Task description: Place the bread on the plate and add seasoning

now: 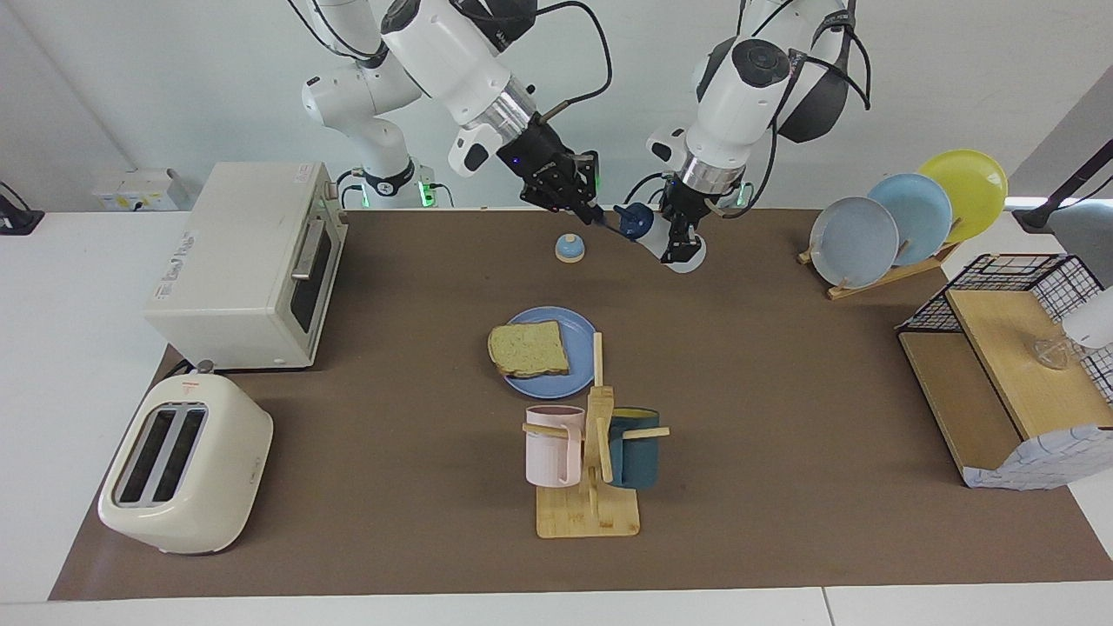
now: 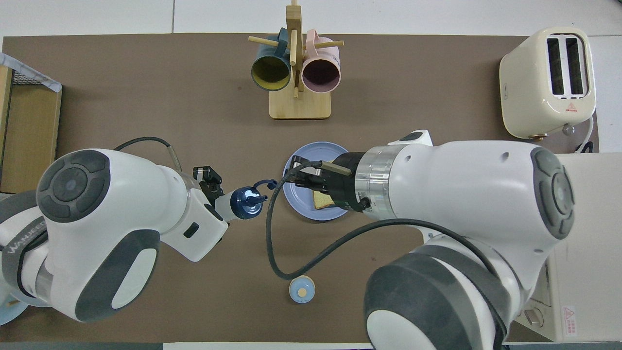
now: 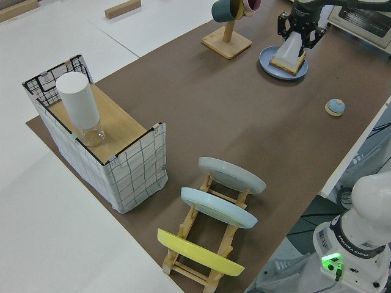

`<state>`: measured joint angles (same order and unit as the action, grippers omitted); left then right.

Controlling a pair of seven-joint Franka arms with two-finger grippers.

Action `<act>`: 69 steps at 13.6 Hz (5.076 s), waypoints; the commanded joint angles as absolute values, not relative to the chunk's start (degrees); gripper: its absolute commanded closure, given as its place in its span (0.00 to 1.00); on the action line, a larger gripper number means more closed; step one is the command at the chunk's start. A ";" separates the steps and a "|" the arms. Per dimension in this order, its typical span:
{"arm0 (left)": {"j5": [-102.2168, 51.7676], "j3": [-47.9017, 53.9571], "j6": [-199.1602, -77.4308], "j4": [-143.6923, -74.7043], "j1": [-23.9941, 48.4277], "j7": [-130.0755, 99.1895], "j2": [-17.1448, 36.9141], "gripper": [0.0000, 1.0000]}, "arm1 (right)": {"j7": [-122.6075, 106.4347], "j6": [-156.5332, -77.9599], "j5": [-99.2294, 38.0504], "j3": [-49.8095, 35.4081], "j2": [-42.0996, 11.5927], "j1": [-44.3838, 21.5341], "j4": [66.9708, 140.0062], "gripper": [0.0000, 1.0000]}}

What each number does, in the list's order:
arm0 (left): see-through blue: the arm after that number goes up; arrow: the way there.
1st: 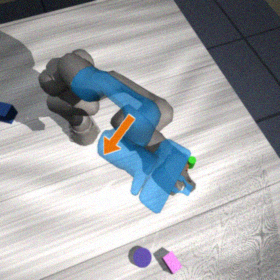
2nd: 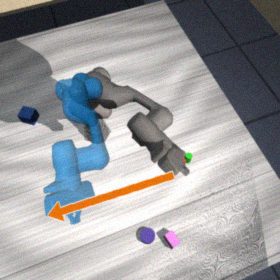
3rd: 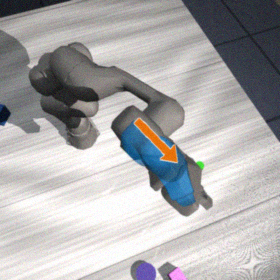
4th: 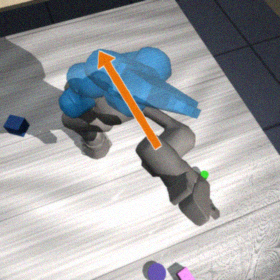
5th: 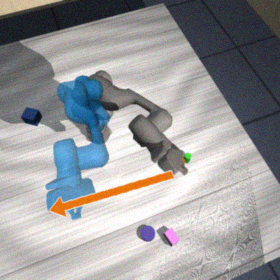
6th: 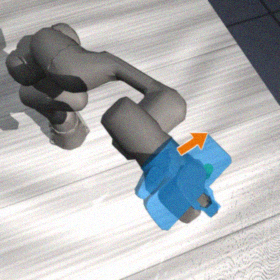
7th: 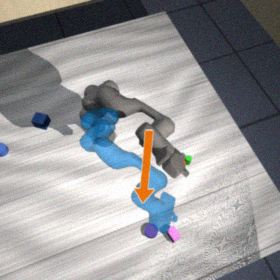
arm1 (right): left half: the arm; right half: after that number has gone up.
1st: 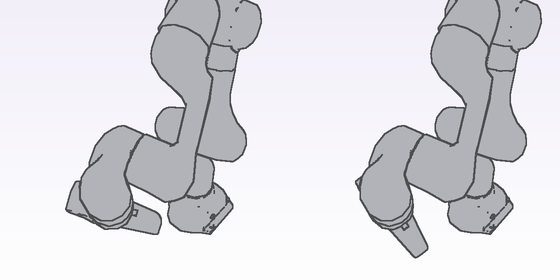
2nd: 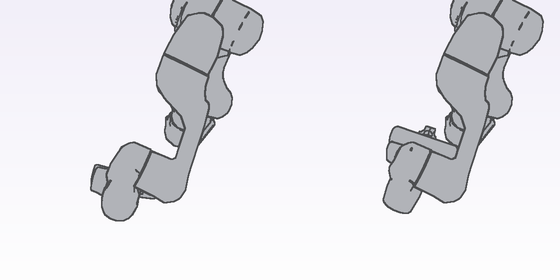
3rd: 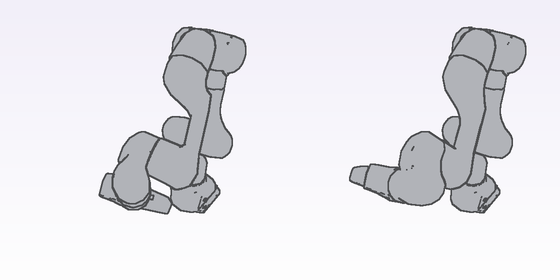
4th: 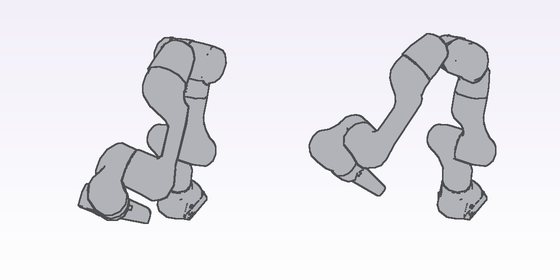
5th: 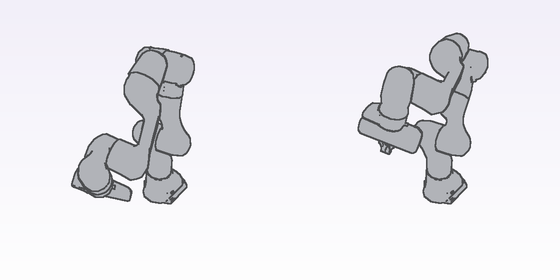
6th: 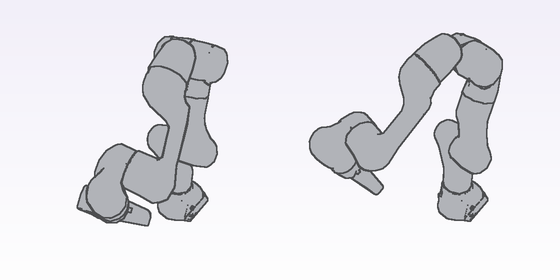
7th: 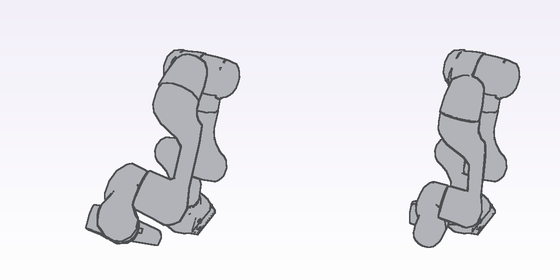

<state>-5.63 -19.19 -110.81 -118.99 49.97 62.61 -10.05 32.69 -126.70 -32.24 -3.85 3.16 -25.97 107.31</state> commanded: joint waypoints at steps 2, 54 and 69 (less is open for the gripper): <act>-4.83 -19.25 -111.09 -120.32 49.49 63.02 -11.51 1.00 | 27.28 -122.08 -27.34 -4.04 3.69 -20.22 107.14 0.00; 69.52 -18.90 -83.66 -94.31 74.36 29.00 39.11 1.00 | 0.26 -82.35 -0.09 -0.97 1.58 2.20 91.41 0.00; 69.79 -18.37 -84.37 -91.58 73.04 29.27 39.73 1.00 | -0.09 -82.27 -0.26 -0.62 2.02 2.64 91.58 0.00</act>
